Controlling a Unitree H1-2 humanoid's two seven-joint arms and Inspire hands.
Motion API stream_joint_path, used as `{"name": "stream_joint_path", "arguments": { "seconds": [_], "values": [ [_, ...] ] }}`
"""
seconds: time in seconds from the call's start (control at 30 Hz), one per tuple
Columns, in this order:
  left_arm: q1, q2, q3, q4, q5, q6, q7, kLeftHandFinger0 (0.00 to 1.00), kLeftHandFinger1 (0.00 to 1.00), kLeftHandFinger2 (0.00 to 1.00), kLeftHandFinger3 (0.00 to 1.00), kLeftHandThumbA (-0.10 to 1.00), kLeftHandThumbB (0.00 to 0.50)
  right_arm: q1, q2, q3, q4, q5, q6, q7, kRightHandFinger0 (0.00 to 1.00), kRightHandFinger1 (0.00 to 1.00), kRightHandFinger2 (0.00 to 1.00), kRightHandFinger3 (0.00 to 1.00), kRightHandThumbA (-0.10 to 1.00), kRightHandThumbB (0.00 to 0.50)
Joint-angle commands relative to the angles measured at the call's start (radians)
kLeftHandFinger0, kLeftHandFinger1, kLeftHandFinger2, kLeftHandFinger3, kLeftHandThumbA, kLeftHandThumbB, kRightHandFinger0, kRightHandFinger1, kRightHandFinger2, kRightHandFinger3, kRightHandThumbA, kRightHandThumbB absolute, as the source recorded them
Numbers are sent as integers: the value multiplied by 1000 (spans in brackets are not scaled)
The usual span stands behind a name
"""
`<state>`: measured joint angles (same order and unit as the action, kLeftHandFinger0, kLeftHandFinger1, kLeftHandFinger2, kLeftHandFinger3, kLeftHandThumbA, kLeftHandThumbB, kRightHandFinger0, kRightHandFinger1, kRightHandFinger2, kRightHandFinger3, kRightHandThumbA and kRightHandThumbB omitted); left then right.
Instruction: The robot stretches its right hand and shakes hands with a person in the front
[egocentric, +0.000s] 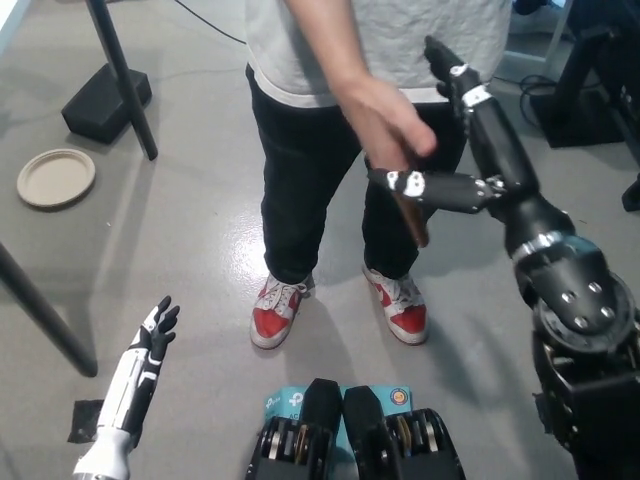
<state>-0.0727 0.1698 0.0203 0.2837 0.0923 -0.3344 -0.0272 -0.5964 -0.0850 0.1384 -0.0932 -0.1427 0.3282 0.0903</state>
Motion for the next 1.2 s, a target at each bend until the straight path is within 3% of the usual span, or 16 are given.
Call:
{"name": "stream_joint_path", "arguments": {
  "seconds": [0.0, 0.23, 0.33, 0.43, 0.57, 0.6, 0.7, 0.83, 0.87, 1.0, 1.17],
  "values": [
    [1, 6, 10, -42, 1, -31, 15, 1000, 1000, 1000, 1000, 1000, 64, -109, 2, 24, 89, -40, 34, 10, 1000, 1000, 1000, 1000, 1000, 389],
    [-1, 3, 14, -53, -10, -35, 12, 1000, 1000, 1000, 1000, 1000, 75, -230, 29, 18, 299, -21, 45, 11, 1000, 1000, 1000, 1000, 1000, 347],
    [11, 0, 13, -62, -1, -28, 18, 1000, 1000, 1000, 1000, 1000, 80, -259, 38, 15, 364, -12, 41, 11, 1000, 1000, 1000, 1000, 1000, 386],
    [9, 2, 15, -65, -11, -23, 12, 1000, 1000, 1000, 1000, 1000, 79, -303, 54, 22, 433, -44, 24, -29, 1000, 1000, 1000, 1000, 937, 366],
    [16, 8, 16, -69, -1, -28, 15, 1000, 1000, 1000, 1000, 1000, 86, -313, 98, 10, 421, -99, 6, -136, 1000, 1000, 1000, 1000, 426, 363],
    [26, 8, 14, -75, 5, -27, 16, 1000, 1000, 1000, 1000, 1000, 83, -301, 105, 13, 402, -116, -2, -154, 1000, 1000, 1000, 1000, 262, 340],
    [28, 7, 11, -72, 13, -28, 17, 1000, 1000, 1000, 1000, 1000, 92, -279, 115, 1, 378, -124, -14, -175, 1000, 1000, 1000, 1000, 23, 304],
    [38, 6, 12, -77, 11, -23, 15, 1000, 1000, 1000, 1000, 1000, 112, -254, 113, 12, 370, -144, -34, -181, 1000, 1000, 1000, 1000, -38, 251],
    [36, 5, 12, -76, 5, -29, 14, 1000, 1000, 1000, 1000, 1000, 98, -250, 113, 11, 368, -145, -39, -182, 1000, 1000, 1000, 1000, -51, 239],
    [43, 4, 4, -87, 22, -30, 15, 1000, 1000, 1000, 1000, 1000, 86, -220, 108, 12, 312, -154, -22, -176, 1000, 1000, 1000, 1000, -54, 218],
    [52, 5, 2, -108, 25, -6, 9, 1000, 1000, 1000, 1000, 1000, 114, -173, 107, 18, 207, -173, -13, -168, 1000, 1000, 1000, 1000, -1, 225]
  ]
}}
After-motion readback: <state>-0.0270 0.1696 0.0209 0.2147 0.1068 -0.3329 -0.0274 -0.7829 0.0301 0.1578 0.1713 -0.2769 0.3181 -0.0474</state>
